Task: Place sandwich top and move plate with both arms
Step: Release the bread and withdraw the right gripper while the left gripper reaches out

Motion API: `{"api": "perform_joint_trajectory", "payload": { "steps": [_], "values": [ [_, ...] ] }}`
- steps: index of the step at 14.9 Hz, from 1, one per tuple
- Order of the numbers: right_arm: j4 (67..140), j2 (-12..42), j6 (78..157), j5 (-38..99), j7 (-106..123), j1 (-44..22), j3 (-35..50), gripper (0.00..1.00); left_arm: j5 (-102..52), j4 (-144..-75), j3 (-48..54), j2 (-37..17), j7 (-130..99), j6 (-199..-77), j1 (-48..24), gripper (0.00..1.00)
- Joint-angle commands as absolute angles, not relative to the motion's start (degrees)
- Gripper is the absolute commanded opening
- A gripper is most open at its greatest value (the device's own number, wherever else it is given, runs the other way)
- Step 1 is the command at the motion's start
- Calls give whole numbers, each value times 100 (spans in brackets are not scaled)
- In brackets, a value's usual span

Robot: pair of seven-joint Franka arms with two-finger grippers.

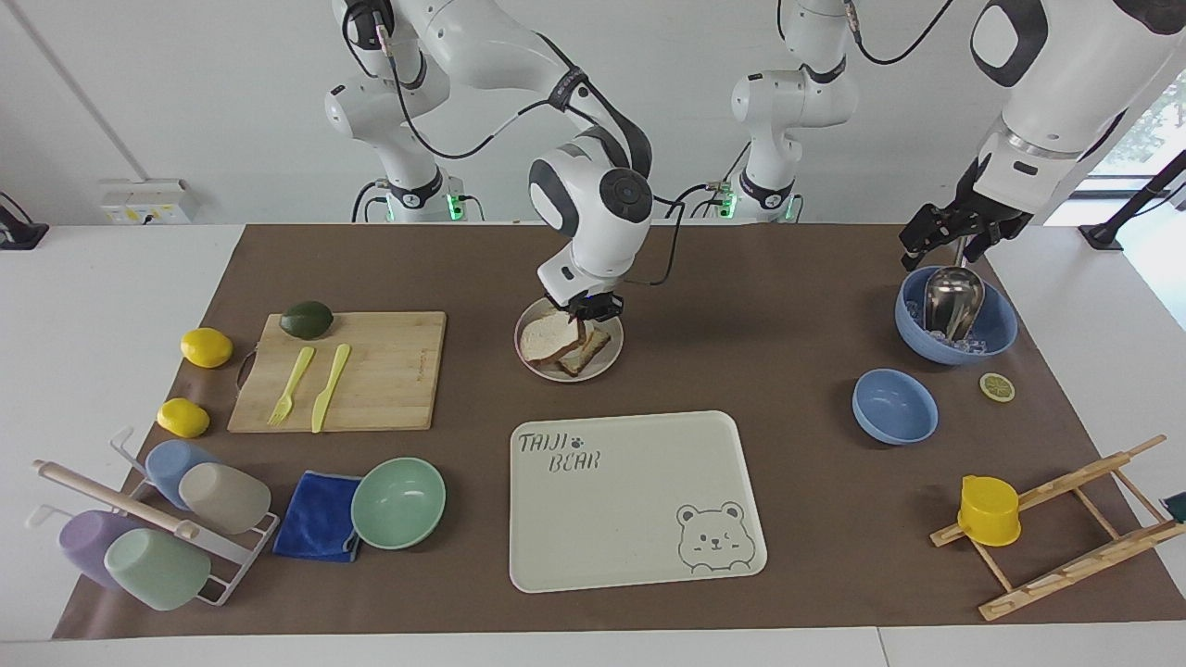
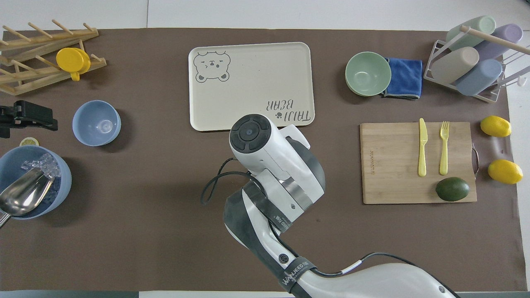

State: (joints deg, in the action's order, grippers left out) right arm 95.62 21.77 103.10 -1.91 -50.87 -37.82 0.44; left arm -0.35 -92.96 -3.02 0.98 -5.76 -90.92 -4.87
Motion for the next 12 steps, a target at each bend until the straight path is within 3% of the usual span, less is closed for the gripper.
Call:
{"api": "perform_joint_trajectory", "payload": {
  "steps": [1,3,4,5,6,12],
  "values": [
    [9869,2066,10616,-53,-5203,-3753,79,0,0,-9632,-299,342,-501,-9132,-492,100],
    [10071,2004,10827,-53,-5238,-3797,105,0,0,-9703,-299,378,-510,-9149,-492,100],
    [10151,1987,10889,-53,-5238,-3806,105,18,0,-9729,-299,387,-510,-9158,-492,100],
    [10169,1978,10907,-53,-5247,-3806,105,25,-9,-9729,-299,387,-510,-9167,-492,100],
    [10169,1978,10907,-44,-5256,-3814,114,39,-9,-9729,-299,387,-518,-9176,-492,100],
    [10046,1969,10916,-27,-5247,-3823,140,74,-9,-10098,-299,554,-545,-9360,-483,100]
  ]
}}
